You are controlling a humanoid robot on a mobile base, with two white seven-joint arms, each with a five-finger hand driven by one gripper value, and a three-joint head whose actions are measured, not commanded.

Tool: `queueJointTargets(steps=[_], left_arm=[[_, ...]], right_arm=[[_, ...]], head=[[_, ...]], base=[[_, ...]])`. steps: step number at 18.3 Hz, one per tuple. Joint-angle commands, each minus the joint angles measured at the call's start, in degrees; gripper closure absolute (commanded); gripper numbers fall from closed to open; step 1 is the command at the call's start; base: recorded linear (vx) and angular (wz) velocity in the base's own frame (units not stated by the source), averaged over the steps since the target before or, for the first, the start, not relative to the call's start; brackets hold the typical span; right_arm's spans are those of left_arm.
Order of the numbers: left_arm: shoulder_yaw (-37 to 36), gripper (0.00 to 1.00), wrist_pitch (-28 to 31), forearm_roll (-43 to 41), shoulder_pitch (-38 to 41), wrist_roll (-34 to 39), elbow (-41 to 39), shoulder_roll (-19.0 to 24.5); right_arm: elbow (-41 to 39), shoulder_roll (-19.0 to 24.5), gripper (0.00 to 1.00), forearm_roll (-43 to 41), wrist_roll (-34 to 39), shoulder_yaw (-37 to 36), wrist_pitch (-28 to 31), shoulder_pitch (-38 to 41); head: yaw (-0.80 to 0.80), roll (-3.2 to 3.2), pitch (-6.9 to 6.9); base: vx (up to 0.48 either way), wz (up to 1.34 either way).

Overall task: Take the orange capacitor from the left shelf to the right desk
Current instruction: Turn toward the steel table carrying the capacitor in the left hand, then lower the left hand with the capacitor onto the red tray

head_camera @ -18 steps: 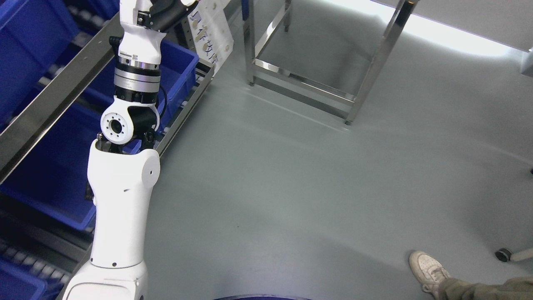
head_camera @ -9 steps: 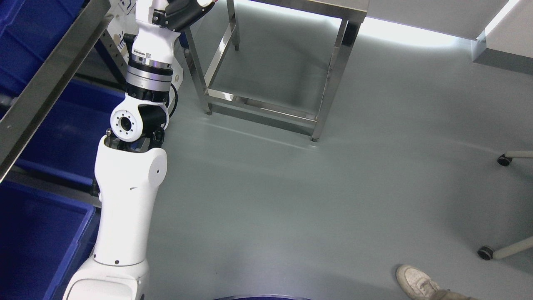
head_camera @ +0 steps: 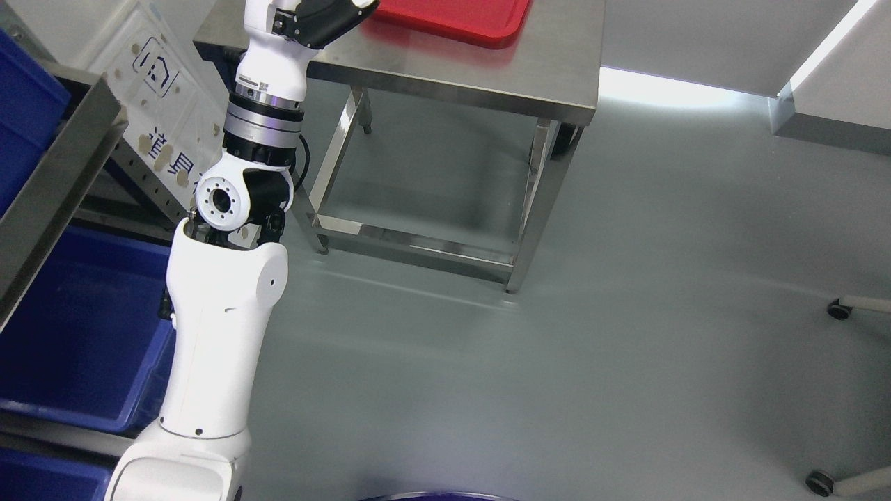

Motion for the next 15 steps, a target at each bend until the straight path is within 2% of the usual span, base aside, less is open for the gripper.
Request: queueJointTargets(steps=[1,6,15], left_arm=[[-3.82,0.99,-0.09,0.29,-0.18,0.02,0.10,1.00],[-6.02,0.99,-0.09,0.20,0.35,1.08,0.10,1.00],[-6.99,0.99,1.13,0.20,3.60,0.55,0.01,1.00]], right_arm=[[-1.93,-1.00,0.00,0.00,0.02,-0.62,-0.15,0.09],[-1.93,-1.00,0.00,0.00,0.02,-0.62,-0.15,0.09],[-1.93,-1.00,0.00,0.00,0.02,-0.62,-0.15,0.09]], head=[[0.00,0.00,0.00],[0.00,0.00,0.00],[0.00,0.00,0.00]], base=[[0.335,-0.03],[0.376,-0.03],[0.280,-0.05]])
